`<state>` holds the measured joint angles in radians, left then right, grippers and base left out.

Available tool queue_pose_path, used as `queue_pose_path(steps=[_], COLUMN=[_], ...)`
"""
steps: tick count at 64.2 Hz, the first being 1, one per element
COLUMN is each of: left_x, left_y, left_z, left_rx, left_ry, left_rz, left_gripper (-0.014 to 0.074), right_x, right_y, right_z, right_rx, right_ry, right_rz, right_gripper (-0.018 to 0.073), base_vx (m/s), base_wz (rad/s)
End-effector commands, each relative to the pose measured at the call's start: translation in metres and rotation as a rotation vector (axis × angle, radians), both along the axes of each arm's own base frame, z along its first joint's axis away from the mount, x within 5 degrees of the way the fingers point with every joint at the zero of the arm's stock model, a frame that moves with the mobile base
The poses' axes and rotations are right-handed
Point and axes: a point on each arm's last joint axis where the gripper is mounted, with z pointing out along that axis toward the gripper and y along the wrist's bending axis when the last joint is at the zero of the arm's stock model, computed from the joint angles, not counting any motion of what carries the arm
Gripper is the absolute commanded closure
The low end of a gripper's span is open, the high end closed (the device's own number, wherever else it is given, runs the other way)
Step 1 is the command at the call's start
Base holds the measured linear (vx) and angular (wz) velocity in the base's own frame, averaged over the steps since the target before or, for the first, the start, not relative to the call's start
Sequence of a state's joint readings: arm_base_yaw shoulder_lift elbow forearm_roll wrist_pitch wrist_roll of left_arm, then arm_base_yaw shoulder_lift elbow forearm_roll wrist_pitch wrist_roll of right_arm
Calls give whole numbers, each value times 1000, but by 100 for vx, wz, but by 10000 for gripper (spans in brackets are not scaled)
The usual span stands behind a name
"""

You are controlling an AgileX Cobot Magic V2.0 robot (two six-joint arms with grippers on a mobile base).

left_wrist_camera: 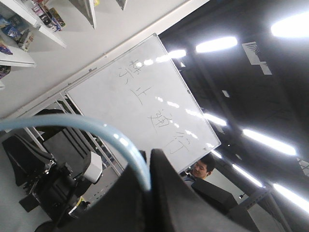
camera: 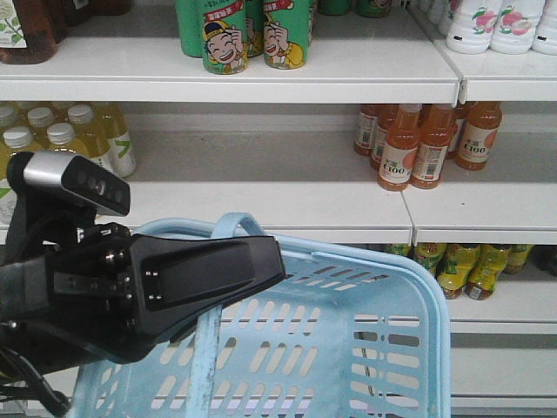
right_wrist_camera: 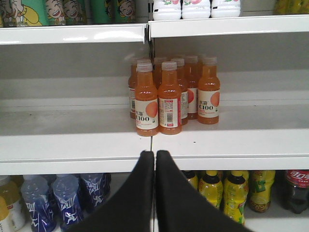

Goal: Place coke in basket with both arms

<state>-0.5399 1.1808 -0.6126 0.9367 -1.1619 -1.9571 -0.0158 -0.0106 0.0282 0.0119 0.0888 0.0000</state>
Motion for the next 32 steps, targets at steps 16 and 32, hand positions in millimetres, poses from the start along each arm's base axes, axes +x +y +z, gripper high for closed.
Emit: queue_pose_path(steps=[16,32], left_x=[-12,-12], left_y=[6,6], left_z=[25,25], left_rx=[-185,-185], left_ry=[-70,-70], left_rz=[-90,-90], left_gripper=[604,604], right_x=[-1,-1], right_y=[0,0], right_z=[5,6], right_rx=[-4,-6], right_ry=[-77,-88], right_rz=[-4,-4], right_gripper=[564,564], base_vx=[0,0], base_wz=[0,0])
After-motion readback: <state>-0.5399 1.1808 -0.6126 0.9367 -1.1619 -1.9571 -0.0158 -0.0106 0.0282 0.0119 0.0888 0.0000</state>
